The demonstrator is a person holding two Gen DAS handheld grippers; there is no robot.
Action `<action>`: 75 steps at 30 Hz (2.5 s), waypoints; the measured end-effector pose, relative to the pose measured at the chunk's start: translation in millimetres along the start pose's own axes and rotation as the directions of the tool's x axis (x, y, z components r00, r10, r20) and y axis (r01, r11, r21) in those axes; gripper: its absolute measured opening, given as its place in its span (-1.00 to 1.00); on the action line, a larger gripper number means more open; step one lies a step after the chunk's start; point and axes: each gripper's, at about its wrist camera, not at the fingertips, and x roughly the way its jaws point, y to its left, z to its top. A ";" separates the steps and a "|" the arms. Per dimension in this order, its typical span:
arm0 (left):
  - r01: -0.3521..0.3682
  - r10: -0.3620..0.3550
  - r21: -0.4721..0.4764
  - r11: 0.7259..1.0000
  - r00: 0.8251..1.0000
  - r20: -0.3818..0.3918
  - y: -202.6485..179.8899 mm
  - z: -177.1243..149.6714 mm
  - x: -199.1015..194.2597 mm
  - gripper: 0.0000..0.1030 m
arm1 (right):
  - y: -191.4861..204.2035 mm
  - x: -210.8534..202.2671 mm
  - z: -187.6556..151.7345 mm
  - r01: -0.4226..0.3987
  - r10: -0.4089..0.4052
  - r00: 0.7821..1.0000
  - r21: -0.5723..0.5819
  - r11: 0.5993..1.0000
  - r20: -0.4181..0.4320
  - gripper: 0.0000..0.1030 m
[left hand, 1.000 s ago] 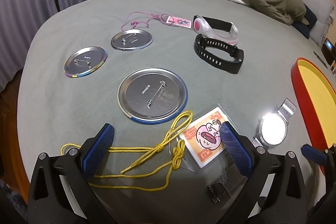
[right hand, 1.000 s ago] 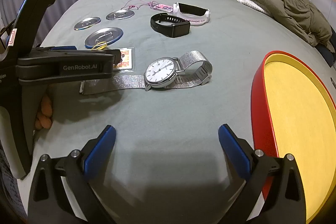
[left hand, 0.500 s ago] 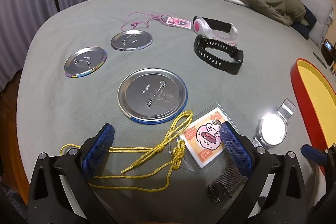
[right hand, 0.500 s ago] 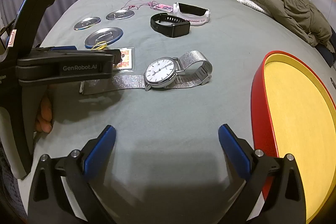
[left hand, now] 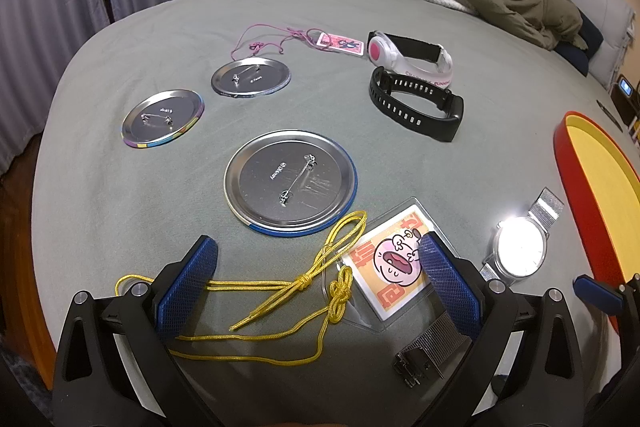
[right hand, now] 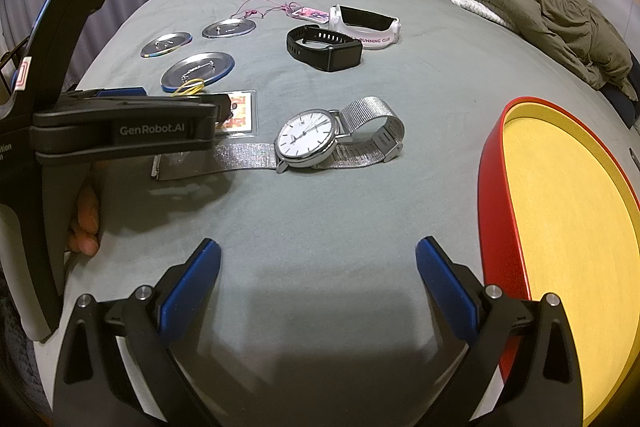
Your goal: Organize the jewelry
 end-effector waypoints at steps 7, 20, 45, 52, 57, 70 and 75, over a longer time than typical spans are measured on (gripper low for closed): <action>0.000 0.000 0.000 1.000 1.000 0.000 -0.2 0.6 -0.2 0.90 | -0.1 0.0 0.2 0.000 0.000 1.000 0.000 1.000 0.000 0.84; 0.000 0.000 0.001 1.000 1.000 0.001 -0.4 0.7 -0.4 0.90 | -0.3 1.0 0.4 0.000 0.000 1.000 0.001 1.000 -0.002 0.84; -0.002 0.002 0.003 1.000 1.000 -0.004 -1.9 0.1 -3.1 0.90 | -0.1 1.8 0.7 -0.002 0.002 1.000 0.001 1.000 -0.005 0.84; 0.006 -0.006 -0.003 1.000 1.000 -0.007 -0.4 0.7 -0.4 0.90 | -0.3 1.9 1.1 -0.002 0.002 1.000 0.001 1.000 -0.005 0.84; 0.022 -0.022 -0.001 1.000 1.000 -0.011 2.8 1.4 -1.0 0.90 | -0.3 2.8 1.5 -0.002 0.002 1.000 0.001 1.000 -0.006 0.84; 0.160 -0.155 0.180 0.970 0.987 -0.045 12.9 11.7 -5.6 0.90 | -0.9 5.2 4.5 0.012 -0.010 0.999 0.055 0.998 -0.044 0.84; 0.242 -0.246 0.230 0.943 0.969 -0.014 23.1 21.0 -15.1 0.90 | 2.3 4.5 6.0 0.072 -0.059 0.993 0.127 0.989 -0.098 0.84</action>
